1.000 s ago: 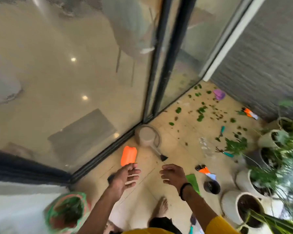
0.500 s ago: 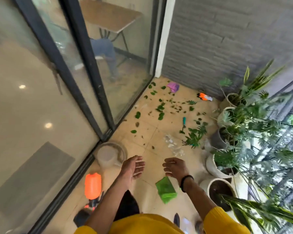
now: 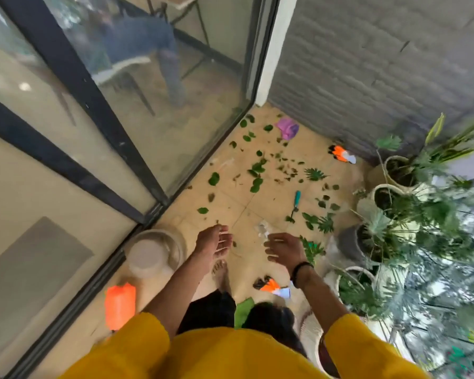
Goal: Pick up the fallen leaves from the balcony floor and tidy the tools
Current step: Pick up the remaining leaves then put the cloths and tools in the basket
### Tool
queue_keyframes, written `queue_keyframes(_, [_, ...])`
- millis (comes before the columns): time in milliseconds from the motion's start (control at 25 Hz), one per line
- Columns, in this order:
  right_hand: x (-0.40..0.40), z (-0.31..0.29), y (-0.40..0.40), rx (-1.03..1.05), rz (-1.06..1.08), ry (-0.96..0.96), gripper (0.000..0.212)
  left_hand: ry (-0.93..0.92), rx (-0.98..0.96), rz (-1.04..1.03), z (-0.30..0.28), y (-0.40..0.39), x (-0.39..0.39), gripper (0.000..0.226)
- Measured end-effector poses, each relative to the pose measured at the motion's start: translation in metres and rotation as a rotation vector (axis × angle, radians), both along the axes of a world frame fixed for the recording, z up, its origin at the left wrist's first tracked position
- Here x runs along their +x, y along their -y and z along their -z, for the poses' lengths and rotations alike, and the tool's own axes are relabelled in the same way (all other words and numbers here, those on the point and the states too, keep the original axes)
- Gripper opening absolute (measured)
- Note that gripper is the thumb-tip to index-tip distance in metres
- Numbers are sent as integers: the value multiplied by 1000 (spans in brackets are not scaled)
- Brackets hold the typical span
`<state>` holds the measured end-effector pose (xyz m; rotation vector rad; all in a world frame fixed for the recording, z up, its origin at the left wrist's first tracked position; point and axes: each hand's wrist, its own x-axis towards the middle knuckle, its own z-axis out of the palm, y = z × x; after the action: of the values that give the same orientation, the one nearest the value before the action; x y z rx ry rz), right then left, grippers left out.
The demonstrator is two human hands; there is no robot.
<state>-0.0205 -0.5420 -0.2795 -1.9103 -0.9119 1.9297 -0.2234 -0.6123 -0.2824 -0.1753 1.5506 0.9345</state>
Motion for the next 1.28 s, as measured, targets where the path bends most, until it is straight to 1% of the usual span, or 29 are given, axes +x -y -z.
queue_keyframes(40, [-8, 3, -20, -45, -4, -26, 20, 9, -19, -26, 2, -15, -5, 27])
queue_keyframes(120, [-28, 2, -53, -46, -106, -1, 17, 20, -48, -43, 10, -36, -13, 26])
queue_keyframes(160, [-40, 8, -71, -24, -170, 36, 13, 24, -56, -59, 20, -47, -17, 26])
queue_keyframes(240, [-56, 16, -100, 16, -263, 69, 16, 29, -56, -87, 32, -66, -21, 26])
queue_keyframes(280, [-65, 32, -115, 1, -310, 85, 18, 37, -58, -106, 38, -75, -24, 25])
queue_keyframes(320, [-78, 60, -133, -13, -400, 118, 20, 41, -85, -147, 58, -86, -31, 24])
queue_keyframes(440, [-108, 164, -168, -100, -569, 177, 20, 25, -194, -283, 139, -107, -45, 19])
queue_keyframes(520, [-118, 237, -183, -110, -593, 224, 17, 36, -254, -333, 204, -114, -46, 16])
queue_keyframes(600, [-122, 330, -187, -143, -579, 286, 14, 63, -309, -374, 289, -119, -39, 14])
queue_keyframes(680, [-117, 442, -176, -183, -585, 362, 17, 55, -346, -347, 386, -120, -31, 15])
queue_keyframes(720, [-113, 496, -168, -193, -621, 423, 22, 47, -365, -331, 436, -118, -23, 14])
queue_keyframes(800, [-97, 611, -145, -199, -747, 507, 48, 16, -361, -274, 523, -112, -13, 10])
queue_keyframes(840, [-95, 643, -137, -161, -823, 599, 66, -33, -355, -206, 561, -108, -11, 12])
queue_keyframes(880, [-94, 676, -128, -131, -908, 729, 81, -125, -357, -98, 601, -104, -9, 17])
queue_keyframes(920, [-95, 702, -121, -81, -989, 821, 90, -244, -350, 26, 637, -98, -10, 25])
queue_keyframes(960, [-102, 718, -114, -11, -1027, 837, 90, -399, -317, 139, 668, -96, -14, 33])
queue_keyframes(1000, [-107, 735, -107, 99, -1008, 804, 82, -565, -277, 255, 696, -93, -20, 40])
queue_keyframes(1040, [-114, 743, -102, 223, -939, 720, 70, -696, -231, 366, 716, -93, -27, 45])
queue_keyframes(1080, [-123, 747, -99, 337, -863, 614, 58, -774, -194, 451, 731, -93, -34, 47])
queue_keyframes(1120, [-132, 752, -98, 413, -820, 517, 50, -817, -169, 508, 742, -95, -41, 44])
queue_keyframes(1160, [-137, 762, -97, 487, -834, 431, 46, -860, -148, 545, 751, -97, -46, 38])
queue_keyframes(1240, [-148, 767, -102, 575, -927, 348, 45, -927, -98, 590, 760, -105, -49, 21])
queue_keyframes(1280, [-150, 769, -104, 610, -978, 336, 44, -945, -80, 597, 761, -111, -51, 12])
